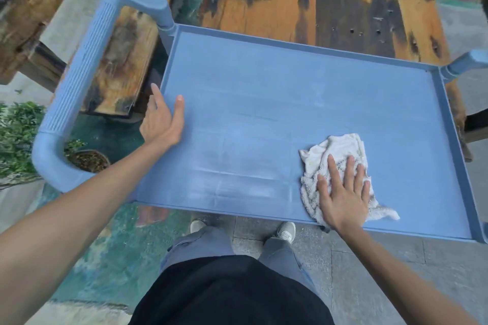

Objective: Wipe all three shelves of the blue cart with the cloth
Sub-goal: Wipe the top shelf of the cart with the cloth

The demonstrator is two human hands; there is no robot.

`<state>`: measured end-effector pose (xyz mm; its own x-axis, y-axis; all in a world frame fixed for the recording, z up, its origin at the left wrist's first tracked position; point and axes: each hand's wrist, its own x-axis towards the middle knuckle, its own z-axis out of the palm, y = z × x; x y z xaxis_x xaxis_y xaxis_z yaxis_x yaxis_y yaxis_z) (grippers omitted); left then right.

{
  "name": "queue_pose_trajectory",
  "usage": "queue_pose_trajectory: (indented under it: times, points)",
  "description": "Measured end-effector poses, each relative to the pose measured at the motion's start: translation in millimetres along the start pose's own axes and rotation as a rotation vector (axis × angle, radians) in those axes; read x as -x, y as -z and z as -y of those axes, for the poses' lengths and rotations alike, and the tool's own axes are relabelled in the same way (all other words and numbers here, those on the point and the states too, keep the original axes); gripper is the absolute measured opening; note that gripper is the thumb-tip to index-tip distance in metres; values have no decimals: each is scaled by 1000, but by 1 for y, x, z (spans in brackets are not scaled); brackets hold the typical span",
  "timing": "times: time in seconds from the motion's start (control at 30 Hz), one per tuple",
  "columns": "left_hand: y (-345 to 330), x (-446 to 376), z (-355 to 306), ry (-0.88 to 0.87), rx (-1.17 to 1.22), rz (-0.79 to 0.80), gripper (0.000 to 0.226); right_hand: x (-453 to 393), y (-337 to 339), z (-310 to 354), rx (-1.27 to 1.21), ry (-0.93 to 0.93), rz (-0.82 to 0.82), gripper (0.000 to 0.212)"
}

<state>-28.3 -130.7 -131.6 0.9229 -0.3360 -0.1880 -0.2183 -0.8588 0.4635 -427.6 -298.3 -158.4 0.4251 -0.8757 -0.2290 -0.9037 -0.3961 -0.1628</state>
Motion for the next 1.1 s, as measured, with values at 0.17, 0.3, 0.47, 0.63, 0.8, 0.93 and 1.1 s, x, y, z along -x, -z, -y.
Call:
queue_pose_trajectory:
  times: [0.17, 0.3, 0.47, 0.63, 0.8, 0.93, 1.1]
  points:
    - [12, 3, 10, -9, 174, 50, 77, 12, -11, 52, 5, 58, 19, 66]
    - [20, 5, 8, 28, 308, 132, 73, 21, -22, 101, 15, 131, 24, 66]
    - [20, -2, 14, 137, 602, 233, 88, 35, -38, 170, 7, 188, 46, 65]
    - [-2, -30, 43, 114, 890, 408, 109, 53, -54, 236, -19, 193, 21, 69]
    - [-3, -35, 45, 129, 1035, 482, 121, 62, -64, 282, -53, 320, 23, 71]
    - [7, -28, 37, 146, 986, 472, 119, 62, -63, 293, -12, 503, 72, 74]
    - [2, -28, 40, 108, 860, 464, 120, 59, -60, 293, 55, 762, 113, 97]
